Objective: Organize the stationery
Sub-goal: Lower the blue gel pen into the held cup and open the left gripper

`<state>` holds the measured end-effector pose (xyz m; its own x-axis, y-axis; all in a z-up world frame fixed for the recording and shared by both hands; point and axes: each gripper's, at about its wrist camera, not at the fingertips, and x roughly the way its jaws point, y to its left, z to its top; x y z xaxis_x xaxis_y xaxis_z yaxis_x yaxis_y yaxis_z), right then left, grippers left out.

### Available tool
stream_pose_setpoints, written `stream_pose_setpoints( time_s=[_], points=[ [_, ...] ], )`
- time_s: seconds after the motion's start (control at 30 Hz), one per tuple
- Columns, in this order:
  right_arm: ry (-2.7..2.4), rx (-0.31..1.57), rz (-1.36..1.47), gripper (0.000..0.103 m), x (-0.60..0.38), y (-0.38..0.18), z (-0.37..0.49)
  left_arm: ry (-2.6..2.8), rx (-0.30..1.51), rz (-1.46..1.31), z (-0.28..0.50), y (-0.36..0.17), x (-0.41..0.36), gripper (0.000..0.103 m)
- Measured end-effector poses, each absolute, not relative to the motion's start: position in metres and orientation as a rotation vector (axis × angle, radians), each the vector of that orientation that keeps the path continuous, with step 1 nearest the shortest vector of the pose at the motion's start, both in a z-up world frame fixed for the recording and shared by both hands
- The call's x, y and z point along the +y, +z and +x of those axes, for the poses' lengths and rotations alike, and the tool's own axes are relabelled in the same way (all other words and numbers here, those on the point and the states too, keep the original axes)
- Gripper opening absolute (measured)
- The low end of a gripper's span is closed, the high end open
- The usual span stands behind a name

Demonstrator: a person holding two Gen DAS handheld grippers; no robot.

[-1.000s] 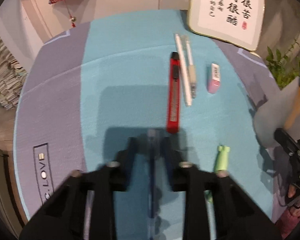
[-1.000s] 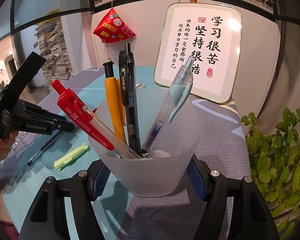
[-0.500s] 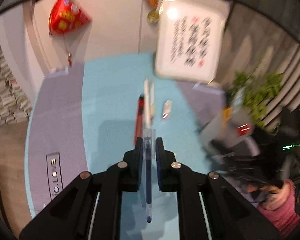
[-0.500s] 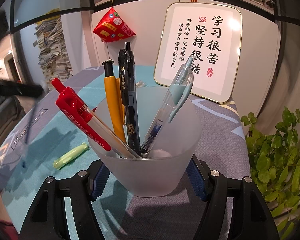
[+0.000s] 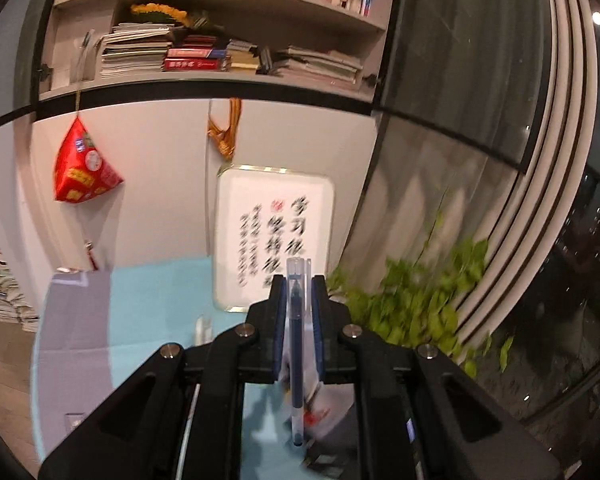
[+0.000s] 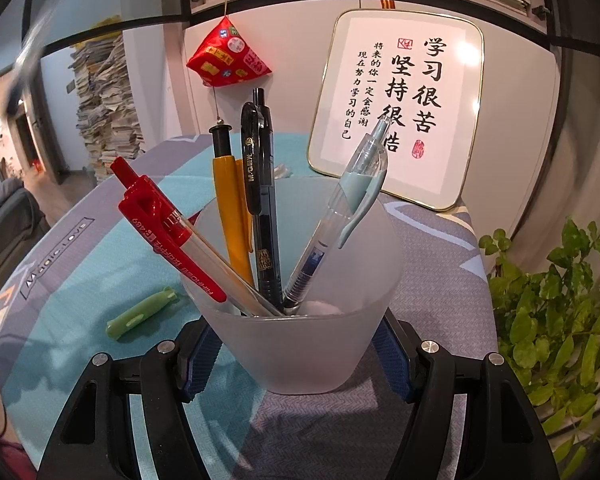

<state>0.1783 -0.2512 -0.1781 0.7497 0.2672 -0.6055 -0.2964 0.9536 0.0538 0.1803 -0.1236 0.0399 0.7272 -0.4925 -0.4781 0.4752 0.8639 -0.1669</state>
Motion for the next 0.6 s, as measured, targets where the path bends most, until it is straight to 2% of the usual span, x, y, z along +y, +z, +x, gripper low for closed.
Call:
stream_pose_setpoints(
  time_s=[0.33,0.6],
  points=[
    [0.312,0.656,-0.041,0.07,-0.253,-0.177,0.177,-0.542,0.563,-0.059,0.211,0.0,-0.163,0.01],
    [0.312,0.656,-0.042,0.07,-0.252,-0.177,0.177,-0.563,0.592,-0.009,0.199,-0.029,-0.164,0.01]
  ],
)
